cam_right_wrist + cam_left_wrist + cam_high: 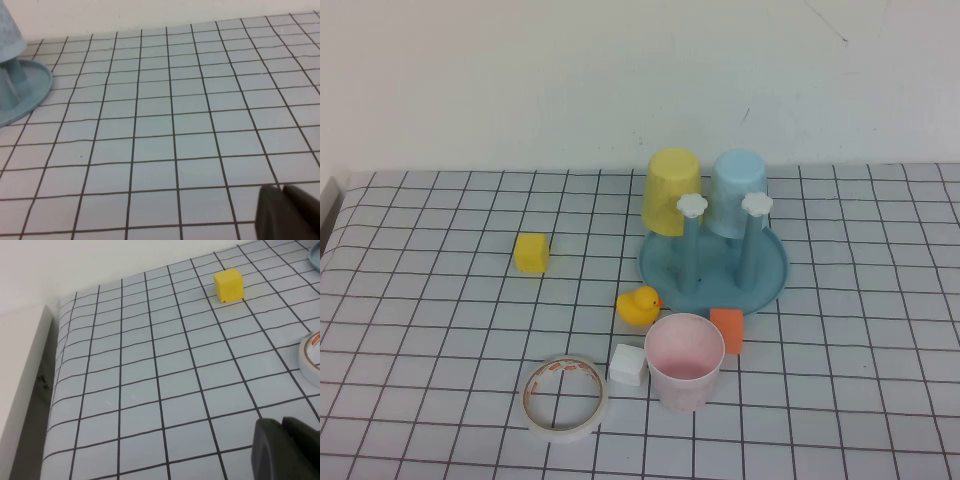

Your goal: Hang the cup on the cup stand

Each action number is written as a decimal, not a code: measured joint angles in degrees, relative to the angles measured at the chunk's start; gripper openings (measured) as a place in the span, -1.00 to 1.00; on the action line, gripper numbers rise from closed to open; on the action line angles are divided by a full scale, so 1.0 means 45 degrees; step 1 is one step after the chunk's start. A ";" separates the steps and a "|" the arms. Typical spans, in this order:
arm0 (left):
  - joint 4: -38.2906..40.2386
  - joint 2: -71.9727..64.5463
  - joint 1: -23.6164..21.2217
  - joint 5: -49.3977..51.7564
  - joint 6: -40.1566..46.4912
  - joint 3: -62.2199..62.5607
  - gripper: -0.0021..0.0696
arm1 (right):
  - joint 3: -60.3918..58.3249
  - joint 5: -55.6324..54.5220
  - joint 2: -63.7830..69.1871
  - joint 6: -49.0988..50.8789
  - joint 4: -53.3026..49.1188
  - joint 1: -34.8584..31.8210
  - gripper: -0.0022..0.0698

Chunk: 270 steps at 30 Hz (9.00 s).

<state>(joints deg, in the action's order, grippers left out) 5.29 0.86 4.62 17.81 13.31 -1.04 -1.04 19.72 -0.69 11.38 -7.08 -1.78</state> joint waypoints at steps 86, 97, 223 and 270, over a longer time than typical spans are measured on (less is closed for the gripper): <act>0.4658 -1.1810 0.0000 0.7076 0.5490 1.3045 -0.95 | -0.0104 0.0756 0.0000 -0.1840 1.1762 0.0000 -0.94; 0.0566 -1.7193 0.3108 0.9341 0.2869 1.7066 -0.95 | -0.0104 0.0778 0.0000 -0.2176 1.1762 0.0000 -0.94; 0.1069 -1.4336 0.7144 -1.3432 0.2912 0.7629 -0.92 | 1.5708 0.4856 2.0355 -0.9781 2.2987 0.6505 0.98; 0.1207 -1.5983 0.7144 -1.5297 0.2973 0.7629 -0.15 | 1.6981 0.3948 2.1224 -1.1129 2.3171 0.6753 0.70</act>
<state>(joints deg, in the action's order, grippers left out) 10.72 -71.06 36.77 -51.02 26.69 33.29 75.37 37.49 94.82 -38.70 97.20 28.61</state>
